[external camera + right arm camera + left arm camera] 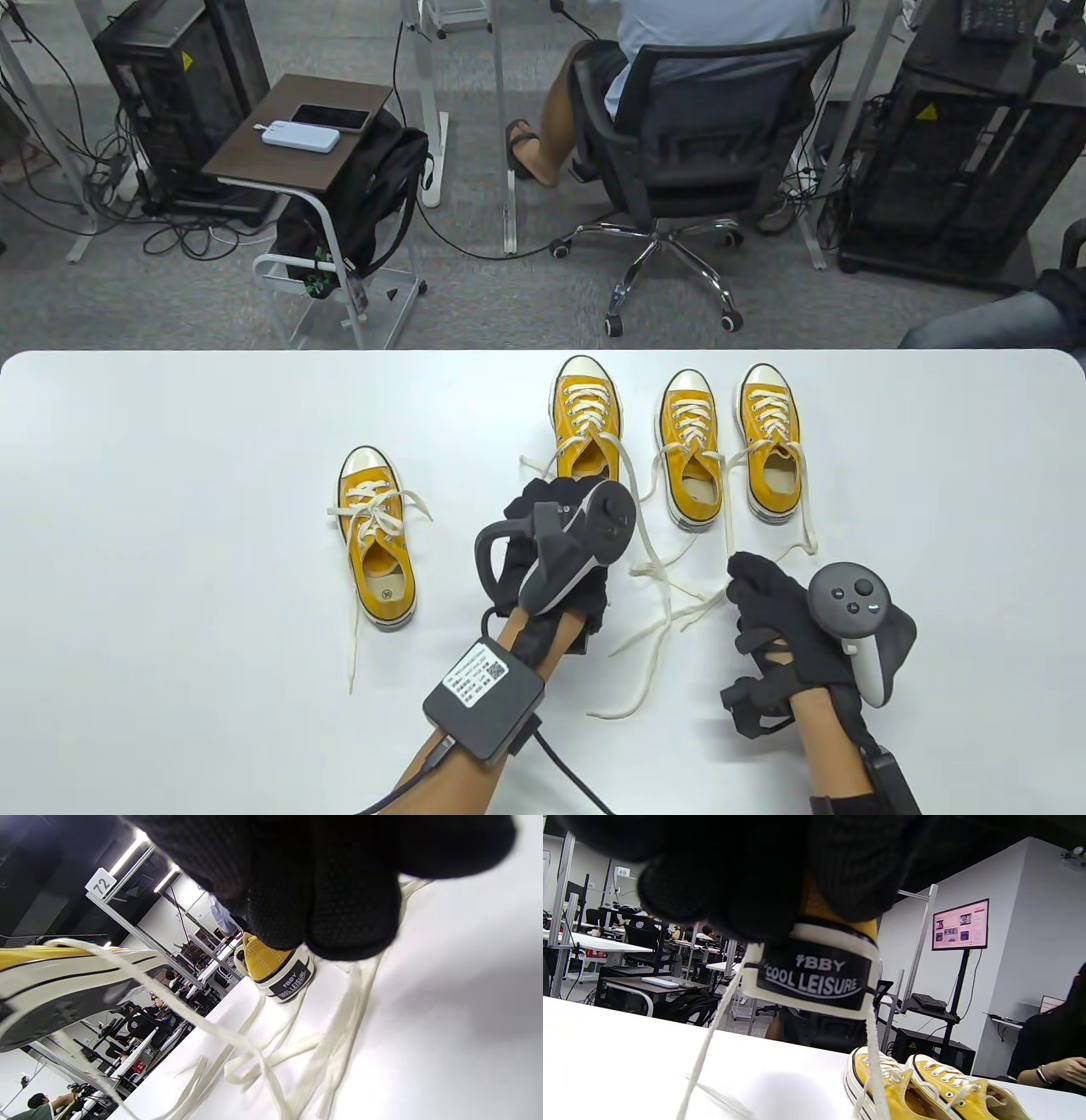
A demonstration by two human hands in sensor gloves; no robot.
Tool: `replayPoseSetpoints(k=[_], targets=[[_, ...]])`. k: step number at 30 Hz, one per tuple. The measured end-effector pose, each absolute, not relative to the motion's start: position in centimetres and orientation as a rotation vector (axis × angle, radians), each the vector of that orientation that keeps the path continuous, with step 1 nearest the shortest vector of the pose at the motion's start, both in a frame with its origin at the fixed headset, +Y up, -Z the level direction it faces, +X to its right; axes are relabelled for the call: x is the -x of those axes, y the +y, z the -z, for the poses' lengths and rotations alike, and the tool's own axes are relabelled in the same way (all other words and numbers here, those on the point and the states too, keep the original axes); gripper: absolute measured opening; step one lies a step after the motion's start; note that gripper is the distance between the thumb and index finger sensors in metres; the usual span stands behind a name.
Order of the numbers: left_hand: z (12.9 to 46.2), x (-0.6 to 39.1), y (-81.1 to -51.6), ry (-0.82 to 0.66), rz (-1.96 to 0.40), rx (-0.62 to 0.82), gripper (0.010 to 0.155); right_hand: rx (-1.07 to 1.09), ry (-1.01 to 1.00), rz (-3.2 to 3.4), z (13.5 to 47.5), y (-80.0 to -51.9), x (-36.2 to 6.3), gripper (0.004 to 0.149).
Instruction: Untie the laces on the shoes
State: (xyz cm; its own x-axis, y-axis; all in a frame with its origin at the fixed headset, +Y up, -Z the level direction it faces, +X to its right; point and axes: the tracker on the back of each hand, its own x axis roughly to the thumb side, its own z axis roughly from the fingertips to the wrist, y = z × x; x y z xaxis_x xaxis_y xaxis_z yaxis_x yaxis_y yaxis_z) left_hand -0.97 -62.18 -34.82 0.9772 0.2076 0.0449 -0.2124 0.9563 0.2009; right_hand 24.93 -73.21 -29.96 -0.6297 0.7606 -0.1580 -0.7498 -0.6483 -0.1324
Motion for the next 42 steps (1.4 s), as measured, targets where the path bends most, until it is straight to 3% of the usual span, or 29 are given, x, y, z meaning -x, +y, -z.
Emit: replayPoseSetpoints(k=[16, 31, 34, 37, 42], targets=[[42.5, -0.8, -68.8, 0.092, -0.15, -0.147, 0.042, 0.257, -0.072, -2.214, 30.1, -73.0, -25.4, 0.044], [42.2, 0.3, -75.2, 0.111, -0.13, -0.098, 0.041, 0.252, -0.059, -2.215, 30.1, -73.0, -25.2, 0.044], [42.1, 0.4, -75.3, 0.123, -0.145, -0.084, 0.046, 0.25, -0.057, -2.214, 30.2, -73.0, -25.2, 0.044], [41.7, 0.8, -74.5, 0.154, -0.13, 0.049, 0.072, 0.254, -0.056, -2.211, 30.1, -73.0, -25.3, 0.044], [39.8, 2.5, -71.1, 0.135, -0.155, 0.054, 0.07, 0.253, -0.057, -2.196, 30.1, -72.8, -25.5, 0.044]])
